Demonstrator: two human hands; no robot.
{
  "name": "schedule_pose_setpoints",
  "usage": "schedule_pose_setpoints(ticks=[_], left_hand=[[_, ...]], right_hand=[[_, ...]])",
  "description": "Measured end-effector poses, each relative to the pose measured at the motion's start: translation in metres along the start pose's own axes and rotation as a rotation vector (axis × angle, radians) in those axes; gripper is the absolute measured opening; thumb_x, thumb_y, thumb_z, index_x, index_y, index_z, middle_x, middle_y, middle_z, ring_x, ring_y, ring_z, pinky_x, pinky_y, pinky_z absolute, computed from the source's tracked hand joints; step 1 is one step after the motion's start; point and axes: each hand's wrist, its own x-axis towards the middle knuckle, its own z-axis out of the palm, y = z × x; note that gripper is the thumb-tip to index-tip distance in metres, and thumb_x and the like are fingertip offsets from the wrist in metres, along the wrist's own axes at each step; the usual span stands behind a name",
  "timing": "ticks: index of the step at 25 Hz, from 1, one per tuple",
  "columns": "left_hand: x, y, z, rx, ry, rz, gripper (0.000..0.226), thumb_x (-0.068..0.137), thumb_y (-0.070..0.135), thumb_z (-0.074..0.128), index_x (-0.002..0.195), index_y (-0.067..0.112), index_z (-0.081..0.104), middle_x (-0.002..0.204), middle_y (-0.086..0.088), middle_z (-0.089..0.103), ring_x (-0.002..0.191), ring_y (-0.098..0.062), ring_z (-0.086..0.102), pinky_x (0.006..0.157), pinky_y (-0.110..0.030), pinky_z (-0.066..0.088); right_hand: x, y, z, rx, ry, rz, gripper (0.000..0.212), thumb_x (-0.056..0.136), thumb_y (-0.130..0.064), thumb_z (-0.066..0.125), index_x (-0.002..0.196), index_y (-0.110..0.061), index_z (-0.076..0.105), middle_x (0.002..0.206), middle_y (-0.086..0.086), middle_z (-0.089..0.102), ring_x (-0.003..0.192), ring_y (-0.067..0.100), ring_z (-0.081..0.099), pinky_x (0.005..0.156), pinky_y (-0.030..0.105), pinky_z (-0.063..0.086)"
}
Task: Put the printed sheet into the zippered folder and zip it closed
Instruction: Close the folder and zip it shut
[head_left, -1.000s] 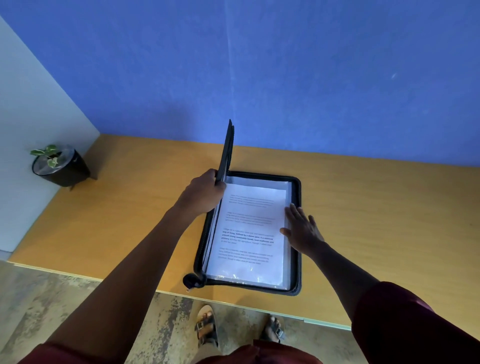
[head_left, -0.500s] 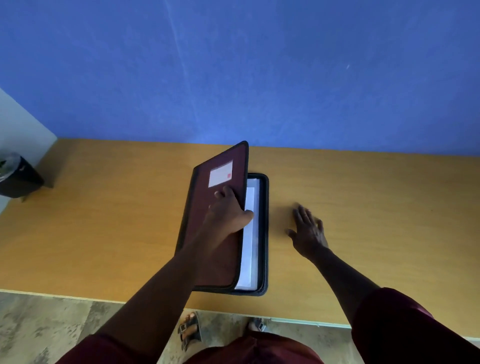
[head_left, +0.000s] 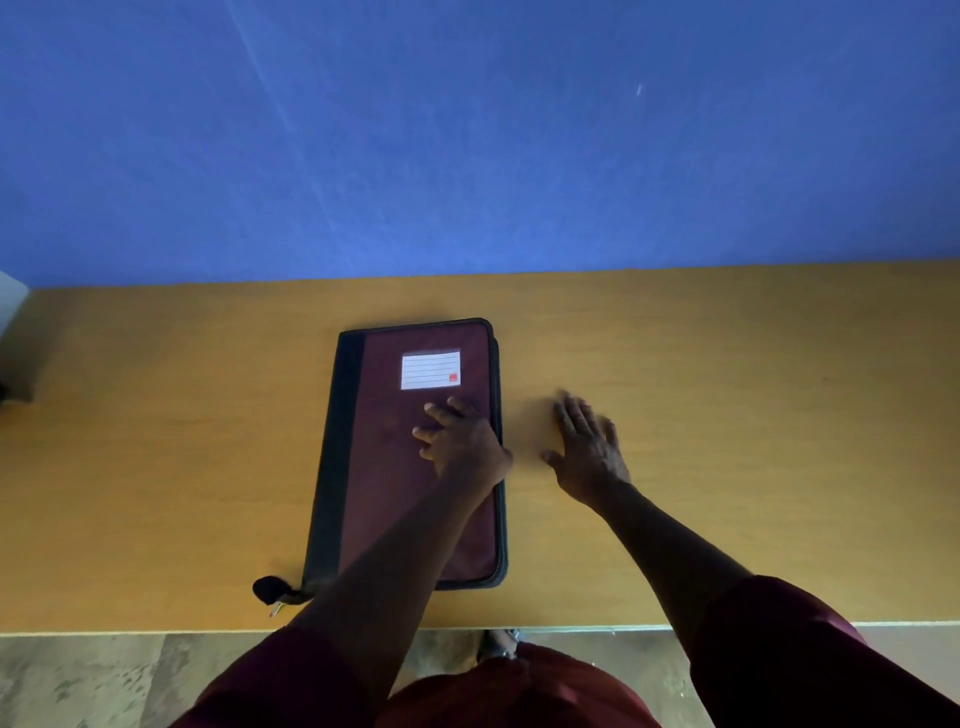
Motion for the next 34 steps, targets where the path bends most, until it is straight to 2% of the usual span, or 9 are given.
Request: schedule_pose_setpoints(ticks=[7,12,17,21,25,29,34], left_hand=[[0.006,-0.002,0.02,0.04,-0.024,0.014,0.109,0.088,0.049,0.064,0.153,0.001,-0.01,0.158,-0.033,-0.013,0.141,-0.062,0.007,0.113,-0.06,0.031],[0.012,-0.008,0.023,0.063,-0.06,0.058,0.118,0.085,0.058,0.064,0.153,0.003,-0.014,0.157,-0.033,-0.018,0.142,-0.062,0.003,0.114,-0.058,0.03],[0.006,-0.028,0.042,0.063,-0.064,0.159,0.119,0.084,0.065,0.059,0.152,0.011,-0.022,0.156,-0.025,-0.031,0.143,-0.056,-0.016,0.119,-0.056,0.012],[-0.004,-0.077,0.054,0.108,0.056,0.348,0.104,0.088,0.069,0.047,0.154,0.023,-0.019,0.16,-0.011,-0.03,0.148,-0.038,-0.022,0.121,-0.053,0.0],[-0.013,-0.137,0.055,0.193,0.141,0.442,0.091,0.092,0.066,0.038,0.155,0.026,-0.014,0.163,-0.003,-0.023,0.151,-0.028,-0.019,0.122,-0.049,-0.004],[-0.032,-0.194,0.058,0.212,0.203,0.497,0.08,0.096,0.059,0.039,0.158,0.025,0.002,0.166,-0.002,-0.01,0.152,-0.026,-0.012,0.122,-0.045,-0.002],[-0.048,-0.254,0.049,0.208,0.181,0.517,0.073,0.099,0.053,0.037,0.158,0.025,0.004,0.164,0.001,-0.014,0.152,-0.023,-0.012,0.123,-0.044,0.006]], right_hand=[[0.002,-0.001,0.003,-0.018,-0.013,0.03,0.084,0.097,-0.04,0.053,0.157,-0.022,-0.002,0.165,-0.001,-0.011,0.152,0.021,-0.01,0.123,0.051,0.001],[0.003,0.0,0.006,-0.004,-0.009,0.05,0.084,0.096,-0.038,0.055,0.157,-0.022,-0.001,0.166,-0.002,-0.009,0.152,0.022,-0.01,0.122,0.052,0.001],[-0.005,-0.027,0.011,0.133,-0.029,0.141,0.087,0.092,-0.035,0.061,0.157,-0.018,0.007,0.166,0.004,-0.003,0.152,0.028,-0.004,0.122,0.055,0.009],[-0.03,-0.058,0.025,0.192,-0.019,0.122,0.079,0.096,-0.036,0.053,0.157,-0.019,0.006,0.166,0.004,-0.004,0.153,0.028,-0.005,0.123,0.05,0.006],[-0.05,-0.097,0.038,0.194,0.021,0.03,0.076,0.098,-0.039,0.044,0.158,-0.02,0.001,0.165,0.002,-0.008,0.152,0.024,-0.009,0.122,0.044,-0.001],[-0.066,-0.14,0.051,0.144,0.03,-0.049,0.077,0.097,-0.033,0.049,0.158,-0.017,0.005,0.166,0.004,-0.004,0.153,0.023,-0.007,0.122,0.04,-0.003],[-0.096,-0.188,0.073,0.094,0.005,-0.09,0.071,0.097,-0.031,0.049,0.157,-0.014,0.014,0.166,0.007,0.003,0.153,0.027,-0.001,0.123,0.044,0.002]])
